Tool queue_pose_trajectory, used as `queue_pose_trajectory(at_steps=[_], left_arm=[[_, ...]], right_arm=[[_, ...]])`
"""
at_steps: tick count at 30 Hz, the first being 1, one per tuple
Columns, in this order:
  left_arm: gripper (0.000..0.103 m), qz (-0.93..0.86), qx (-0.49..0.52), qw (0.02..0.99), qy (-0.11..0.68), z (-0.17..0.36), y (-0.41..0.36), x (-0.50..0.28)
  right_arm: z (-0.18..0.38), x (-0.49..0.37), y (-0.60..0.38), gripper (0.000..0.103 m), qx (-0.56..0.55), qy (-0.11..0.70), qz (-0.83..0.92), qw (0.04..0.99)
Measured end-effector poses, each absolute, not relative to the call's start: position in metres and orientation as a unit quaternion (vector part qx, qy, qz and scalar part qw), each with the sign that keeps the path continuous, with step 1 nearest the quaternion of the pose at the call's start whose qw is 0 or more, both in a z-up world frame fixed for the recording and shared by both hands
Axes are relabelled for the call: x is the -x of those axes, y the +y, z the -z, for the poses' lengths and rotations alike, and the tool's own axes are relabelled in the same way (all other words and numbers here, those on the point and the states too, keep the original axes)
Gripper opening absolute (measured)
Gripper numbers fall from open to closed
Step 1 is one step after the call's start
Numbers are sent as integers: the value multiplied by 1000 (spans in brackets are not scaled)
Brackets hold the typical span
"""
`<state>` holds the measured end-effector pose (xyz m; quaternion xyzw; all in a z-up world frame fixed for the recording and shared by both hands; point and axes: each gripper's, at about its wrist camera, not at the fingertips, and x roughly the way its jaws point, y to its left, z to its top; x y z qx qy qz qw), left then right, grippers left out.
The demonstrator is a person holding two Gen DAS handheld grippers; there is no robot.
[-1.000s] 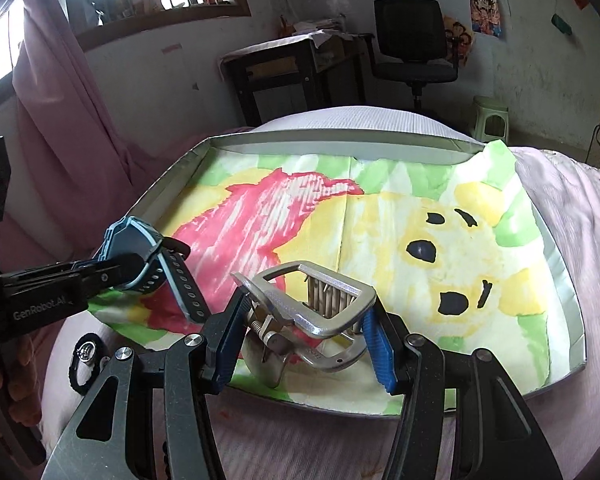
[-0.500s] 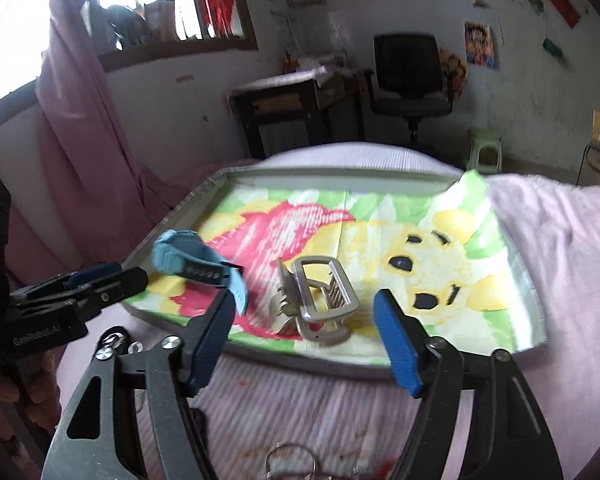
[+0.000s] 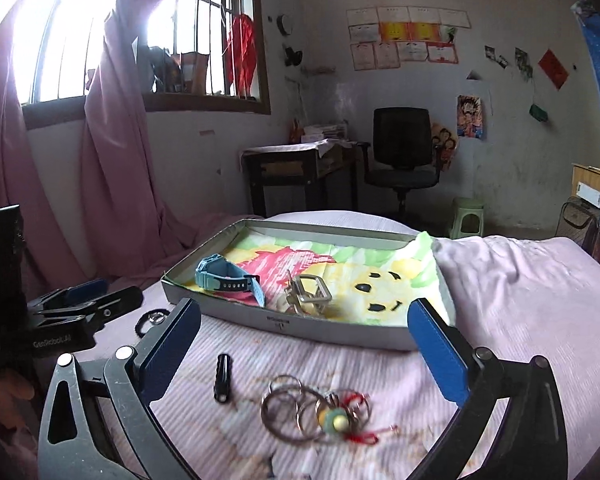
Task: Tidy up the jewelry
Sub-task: 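Withdraw both tools from the box back toward the remaining items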
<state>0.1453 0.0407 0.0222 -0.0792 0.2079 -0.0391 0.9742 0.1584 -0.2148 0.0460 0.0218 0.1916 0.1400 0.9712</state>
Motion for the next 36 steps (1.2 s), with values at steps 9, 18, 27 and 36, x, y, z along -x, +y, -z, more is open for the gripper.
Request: queue_pose_trajectory(at_steps=[9, 18, 27, 36], left_arm=[[103, 46, 54, 977, 199, -10, 27, -111], [103, 46, 40, 970, 234, 6, 30, -109], [103, 26, 36, 962, 269, 13, 42, -121], [103, -3, 20, 954, 298, 20, 61, -144]], right_arm=[[-28, -130, -232, 102, -21, 210, -124, 970], [-6, -128, -219, 102, 14, 255, -145, 956], [7, -137, -204, 102, 28, 294, -165, 941], [4, -156, -183, 95, 32, 313, -185, 931]])
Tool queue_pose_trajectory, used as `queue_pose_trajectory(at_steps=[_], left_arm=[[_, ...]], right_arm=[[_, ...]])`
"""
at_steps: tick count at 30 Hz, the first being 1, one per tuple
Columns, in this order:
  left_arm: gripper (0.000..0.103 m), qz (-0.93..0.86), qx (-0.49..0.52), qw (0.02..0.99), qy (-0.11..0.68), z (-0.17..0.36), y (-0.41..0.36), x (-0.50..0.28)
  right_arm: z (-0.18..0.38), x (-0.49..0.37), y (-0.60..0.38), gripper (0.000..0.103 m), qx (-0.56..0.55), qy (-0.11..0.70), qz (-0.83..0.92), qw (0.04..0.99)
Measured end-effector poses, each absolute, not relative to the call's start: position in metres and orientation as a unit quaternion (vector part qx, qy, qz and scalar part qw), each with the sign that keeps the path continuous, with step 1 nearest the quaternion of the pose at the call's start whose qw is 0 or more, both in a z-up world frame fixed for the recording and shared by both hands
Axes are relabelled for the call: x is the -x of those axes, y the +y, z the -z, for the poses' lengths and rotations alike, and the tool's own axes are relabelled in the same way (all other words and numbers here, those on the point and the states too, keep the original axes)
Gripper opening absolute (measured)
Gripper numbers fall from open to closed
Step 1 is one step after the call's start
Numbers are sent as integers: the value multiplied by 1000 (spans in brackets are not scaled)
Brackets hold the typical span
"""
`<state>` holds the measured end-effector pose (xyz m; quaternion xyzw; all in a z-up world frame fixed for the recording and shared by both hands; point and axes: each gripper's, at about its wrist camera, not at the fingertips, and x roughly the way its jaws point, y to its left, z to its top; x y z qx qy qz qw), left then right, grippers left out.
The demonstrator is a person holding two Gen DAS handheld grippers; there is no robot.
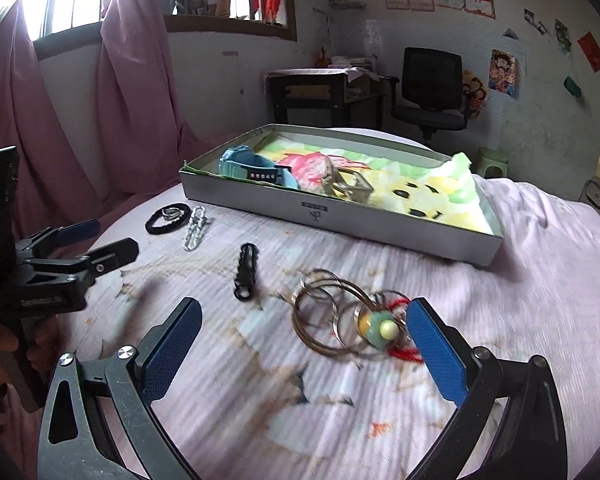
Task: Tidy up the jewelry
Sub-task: 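Withdraw both tools from the box back toward the remaining items, then grasp the black hair tie with the left tool while the right tool grasps the black cylinder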
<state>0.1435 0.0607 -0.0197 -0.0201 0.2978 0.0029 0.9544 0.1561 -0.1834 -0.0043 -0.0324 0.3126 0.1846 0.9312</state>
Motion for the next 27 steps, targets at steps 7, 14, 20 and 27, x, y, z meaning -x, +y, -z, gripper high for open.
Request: queue_pose_trajectory(at_steps=[7, 14, 20, 27], left_arm=[[103, -6, 32, 953, 303, 19, 80, -166], [86, 30, 48, 943, 327, 29, 83, -185], [69, 46, 38, 942, 331, 33, 77, -187], [43, 65, 31, 942, 327, 31, 72, -184]], right_arm=[[5, -174, -159, 68, 46, 328, -220, 918], [12, -186, -140, 48, 55, 346, -250, 903], [19, -190, -137, 37, 52, 357, -254, 897], [21, -191, -140, 28, 42, 364, -258, 894]])
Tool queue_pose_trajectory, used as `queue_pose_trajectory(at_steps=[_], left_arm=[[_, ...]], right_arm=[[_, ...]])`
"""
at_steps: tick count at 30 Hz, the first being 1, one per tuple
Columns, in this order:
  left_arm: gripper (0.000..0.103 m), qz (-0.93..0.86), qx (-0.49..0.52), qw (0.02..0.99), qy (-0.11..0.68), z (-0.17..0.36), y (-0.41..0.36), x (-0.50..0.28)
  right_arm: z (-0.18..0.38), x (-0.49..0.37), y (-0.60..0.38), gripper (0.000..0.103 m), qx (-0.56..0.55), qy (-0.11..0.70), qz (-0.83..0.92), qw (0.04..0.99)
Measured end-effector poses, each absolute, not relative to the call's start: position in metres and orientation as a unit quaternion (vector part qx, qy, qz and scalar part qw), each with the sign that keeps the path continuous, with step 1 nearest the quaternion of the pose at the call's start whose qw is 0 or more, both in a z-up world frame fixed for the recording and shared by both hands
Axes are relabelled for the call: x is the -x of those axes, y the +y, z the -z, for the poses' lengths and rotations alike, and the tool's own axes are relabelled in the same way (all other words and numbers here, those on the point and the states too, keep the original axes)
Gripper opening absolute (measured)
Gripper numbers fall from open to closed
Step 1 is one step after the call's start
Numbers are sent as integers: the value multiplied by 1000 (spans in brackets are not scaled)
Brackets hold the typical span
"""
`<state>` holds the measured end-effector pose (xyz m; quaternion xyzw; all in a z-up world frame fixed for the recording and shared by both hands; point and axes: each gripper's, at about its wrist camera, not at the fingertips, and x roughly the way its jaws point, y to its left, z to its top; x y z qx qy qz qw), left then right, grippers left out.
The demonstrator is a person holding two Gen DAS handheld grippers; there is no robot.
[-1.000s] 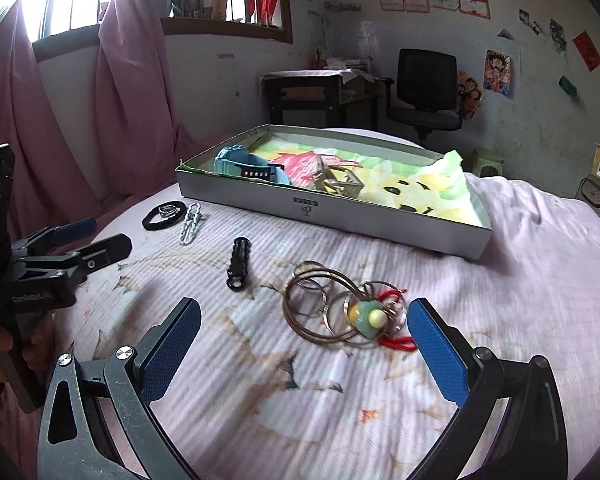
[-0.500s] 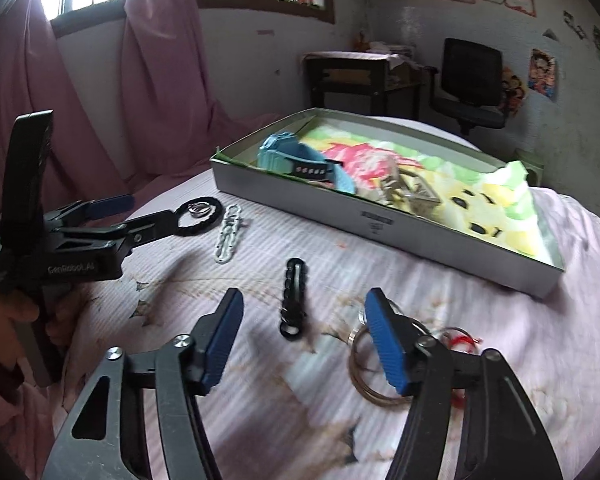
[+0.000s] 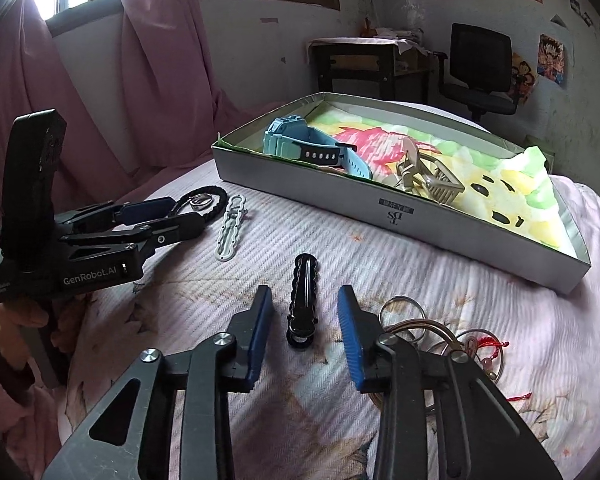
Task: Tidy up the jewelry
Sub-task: 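Grasp the black hair tie with the left tool while the right tool grasps the black cylinder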
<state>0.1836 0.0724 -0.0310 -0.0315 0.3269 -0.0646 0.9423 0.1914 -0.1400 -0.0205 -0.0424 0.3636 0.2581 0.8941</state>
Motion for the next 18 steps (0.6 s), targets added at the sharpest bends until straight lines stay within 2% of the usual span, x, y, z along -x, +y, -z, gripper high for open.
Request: queue_pose_trajectory(at_steps=[6, 18], left_arm=[[22, 71, 26, 943, 325, 31, 67, -179], [7, 60, -9, 949, 311, 34, 53, -139]], right_arm=[[22, -192, -142, 17, 36, 369, -262, 891], [28, -188, -151, 14, 21, 380, -264, 887]])
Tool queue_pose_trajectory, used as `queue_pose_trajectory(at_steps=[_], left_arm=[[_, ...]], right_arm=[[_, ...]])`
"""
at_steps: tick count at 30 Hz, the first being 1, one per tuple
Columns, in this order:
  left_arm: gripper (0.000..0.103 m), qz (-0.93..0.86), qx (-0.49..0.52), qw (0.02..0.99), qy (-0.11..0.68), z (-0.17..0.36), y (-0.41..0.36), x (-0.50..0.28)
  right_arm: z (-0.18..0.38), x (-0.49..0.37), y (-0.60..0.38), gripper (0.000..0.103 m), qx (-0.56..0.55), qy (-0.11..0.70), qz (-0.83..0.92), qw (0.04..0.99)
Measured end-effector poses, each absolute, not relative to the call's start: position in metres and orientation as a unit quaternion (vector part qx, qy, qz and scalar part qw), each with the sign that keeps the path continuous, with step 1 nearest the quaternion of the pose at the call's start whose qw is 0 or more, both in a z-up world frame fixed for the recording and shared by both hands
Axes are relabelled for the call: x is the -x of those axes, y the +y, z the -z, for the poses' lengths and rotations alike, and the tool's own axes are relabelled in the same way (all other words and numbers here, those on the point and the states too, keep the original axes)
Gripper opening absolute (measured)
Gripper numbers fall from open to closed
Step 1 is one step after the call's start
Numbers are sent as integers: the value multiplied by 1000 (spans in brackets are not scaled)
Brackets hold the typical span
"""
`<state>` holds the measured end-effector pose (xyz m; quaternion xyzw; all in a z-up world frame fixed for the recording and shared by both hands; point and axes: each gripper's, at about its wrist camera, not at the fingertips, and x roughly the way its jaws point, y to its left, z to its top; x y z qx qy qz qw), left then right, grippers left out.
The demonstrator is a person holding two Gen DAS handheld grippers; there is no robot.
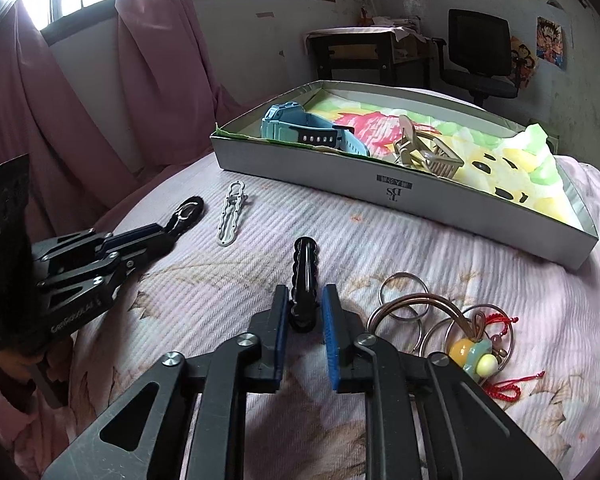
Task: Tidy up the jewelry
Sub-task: 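Grasp the black hair tie with the left tool while the right tool grasps the black cylinder, then carry the hair tie and black cylinder into the box and open both tools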
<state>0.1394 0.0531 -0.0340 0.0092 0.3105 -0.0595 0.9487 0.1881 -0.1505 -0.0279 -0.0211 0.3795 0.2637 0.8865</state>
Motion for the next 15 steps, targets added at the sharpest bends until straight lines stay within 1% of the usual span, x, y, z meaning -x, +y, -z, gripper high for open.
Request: queue_pose_trajectory(at_steps=[7, 15], left_arm=[[6, 73, 19, 952, 297, 28, 52, -129], [6, 95, 8, 962, 257, 15, 33, -112]], right_arm=[[24, -179, -154, 13, 18, 363, -262, 894], [14, -169, -160, 13, 10, 329, -262, 907]])
